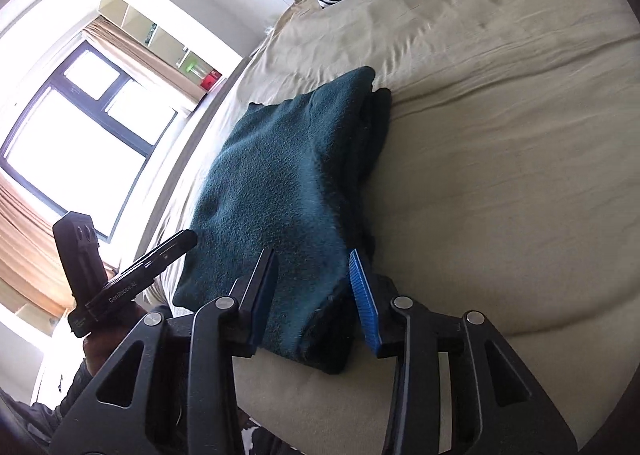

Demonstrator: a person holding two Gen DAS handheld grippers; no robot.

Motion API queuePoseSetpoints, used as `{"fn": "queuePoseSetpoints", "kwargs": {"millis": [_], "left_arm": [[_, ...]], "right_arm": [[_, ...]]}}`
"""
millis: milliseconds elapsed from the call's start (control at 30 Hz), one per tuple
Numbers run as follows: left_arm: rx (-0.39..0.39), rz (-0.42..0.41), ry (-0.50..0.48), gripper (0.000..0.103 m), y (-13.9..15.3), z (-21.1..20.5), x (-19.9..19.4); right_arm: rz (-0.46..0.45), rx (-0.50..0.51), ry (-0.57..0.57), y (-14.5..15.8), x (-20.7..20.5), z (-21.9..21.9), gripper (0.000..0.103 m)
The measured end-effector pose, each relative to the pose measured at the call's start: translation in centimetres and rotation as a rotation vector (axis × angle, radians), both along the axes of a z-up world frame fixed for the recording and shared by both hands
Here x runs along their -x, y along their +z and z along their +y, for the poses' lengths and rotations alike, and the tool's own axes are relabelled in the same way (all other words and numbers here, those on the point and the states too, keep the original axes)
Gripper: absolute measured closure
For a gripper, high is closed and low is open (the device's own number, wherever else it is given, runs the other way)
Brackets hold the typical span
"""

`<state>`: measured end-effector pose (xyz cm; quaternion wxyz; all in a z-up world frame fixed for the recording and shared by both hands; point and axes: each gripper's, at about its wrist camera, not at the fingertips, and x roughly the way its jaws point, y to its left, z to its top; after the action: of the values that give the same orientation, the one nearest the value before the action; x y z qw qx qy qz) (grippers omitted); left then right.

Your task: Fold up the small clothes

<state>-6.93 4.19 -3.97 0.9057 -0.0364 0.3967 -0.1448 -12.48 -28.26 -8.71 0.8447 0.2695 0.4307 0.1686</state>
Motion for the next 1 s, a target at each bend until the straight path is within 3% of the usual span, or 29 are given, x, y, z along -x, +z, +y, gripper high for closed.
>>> {"fn": "queuePoseSetpoints", "kwargs": {"millis": [100, 167, 200, 267, 333, 400, 533, 633, 800, 1000], "left_arm": [[-0.036, -0.080, 0.026, 0.024, 1.4, 0.1, 1.3], [-0.078, -0.166, 0.051, 0.004, 2.9, -0.1, 2.4], [-0.103, -0.215, 0.070, 0.000, 3.8, -0.1, 2.9], [-0.141, -0.301, 0.097, 0.000, 5.5, -0.3, 3.8], [-0.176, -0.339, 0.139, 0.000, 7.1, -0.4, 4.1], [-0.192, -0.368, 0.190, 0.000, 8.6, -0.2, 4.4], [-0.129, -0.438, 0.193, 0.000, 11.2, 0.5, 5.5], [-0.087, -0.453, 0.206, 0.000, 12.4, 1.1, 5.7], [-0.157, -0.424, 0.223, 0.000, 12.9, 0.4, 5.4], [-0.188, -0.333, 0.254, 0.000, 11.5, 0.1, 4.6]], "right_arm": [[-0.041, 0.099, -0.049, 1.8, 1.1, -0.2, 0.061], [-0.088, 0.174, -0.084, 3.7, 2.0, -0.4, 0.061], [-0.118, 0.220, -0.104, 4.7, 2.3, -0.1, 0.060], [-0.198, 0.304, -0.153, 7.1, 3.3, 0.5, 0.053], [-0.297, 0.361, -0.221, 9.6, 4.5, 0.9, 0.022], [-0.410, 0.394, -0.290, 12.1, 5.7, 1.4, 0.006], [-0.586, 0.460, -0.325, 16.0, 7.5, 2.5, 0.000], [-0.593, 0.464, -0.270, 18.7, 7.3, 3.6, 0.000], [-0.570, 0.405, -0.180, 21.8, 7.9, 5.5, 0.000], [-0.550, 0.465, -0.165, 21.9, 8.3, 7.8, 0.000]]}}
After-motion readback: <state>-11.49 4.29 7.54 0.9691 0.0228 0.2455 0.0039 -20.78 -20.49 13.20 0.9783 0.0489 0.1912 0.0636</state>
